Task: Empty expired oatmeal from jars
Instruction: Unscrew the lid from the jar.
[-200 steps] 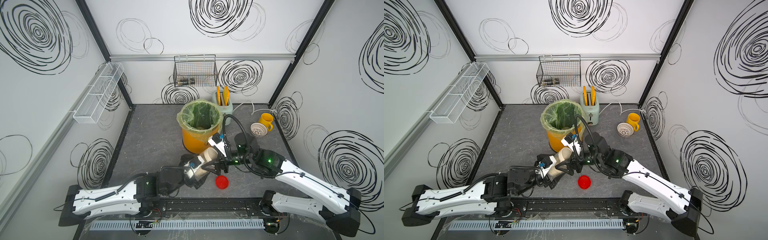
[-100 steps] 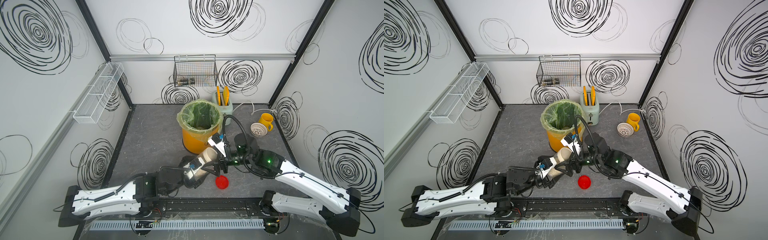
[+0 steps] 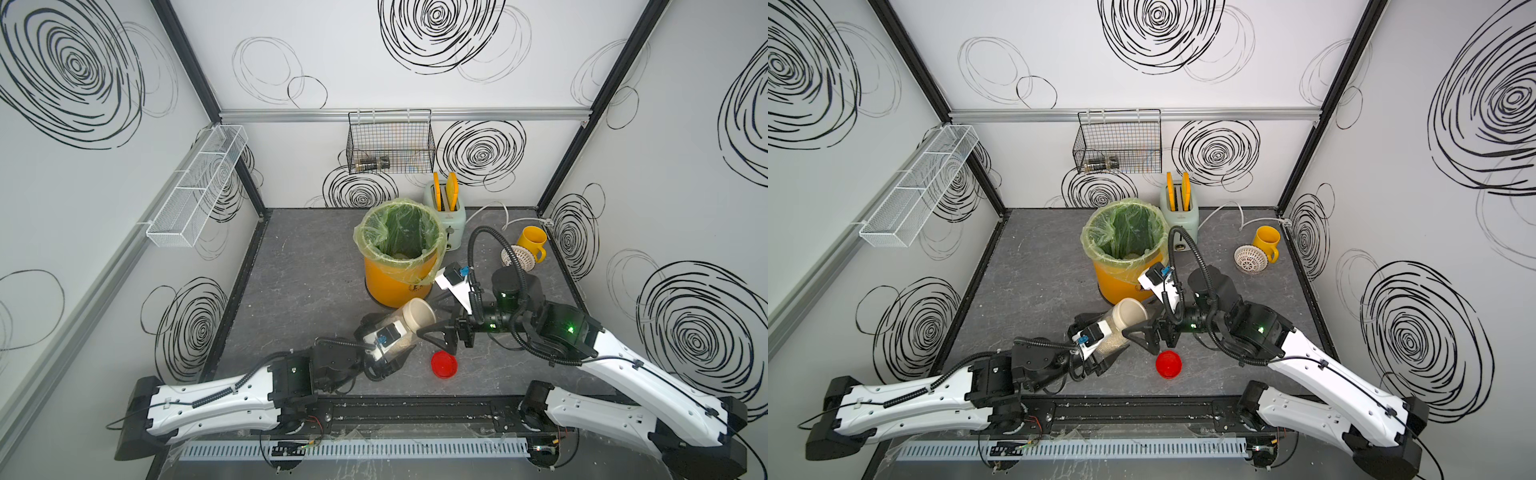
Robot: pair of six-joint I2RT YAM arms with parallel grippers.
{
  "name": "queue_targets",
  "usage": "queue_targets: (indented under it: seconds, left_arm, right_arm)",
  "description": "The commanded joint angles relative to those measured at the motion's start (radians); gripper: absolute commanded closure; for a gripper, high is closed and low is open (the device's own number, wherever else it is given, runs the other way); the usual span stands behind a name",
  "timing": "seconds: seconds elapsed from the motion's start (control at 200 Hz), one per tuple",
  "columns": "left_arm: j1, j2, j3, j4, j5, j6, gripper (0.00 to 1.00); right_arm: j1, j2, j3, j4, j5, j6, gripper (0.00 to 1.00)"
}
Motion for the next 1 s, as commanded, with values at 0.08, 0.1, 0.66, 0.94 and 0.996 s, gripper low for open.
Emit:
queue_targets:
  seconds: [0.08,0.1,0.66,0.94,0.996]
  left_arm:
    - [0.021,0.017,0.011,0.175,0.001,0.088,1.0]
    - [0.023,0.018,0.012,0.179,0.005,0.089,1.0]
    - [0.046,-0.016,0.006,0.214,0.042,0.069,1.0]
    - [0.055,-0.014,0.01,0.216,0.061,0.066,1.0]
    - [0.059,-0.013,0.012,0.216,0.067,0.063,1.0]
  right_arm:
    - [-0.003,0.134,0.199,-0.224,-0.004,0.16,0.01]
    - [-0.004,0.145,0.21,-0.236,-0.003,0.168,0.01]
    - [-0.075,0.211,0.324,-0.355,0.049,0.121,0.05]
    - [-0.062,0.245,0.3,-0.337,-0.016,0.114,0.07]
    - [-0.06,0.251,0.294,-0.328,-0.033,0.115,0.09]
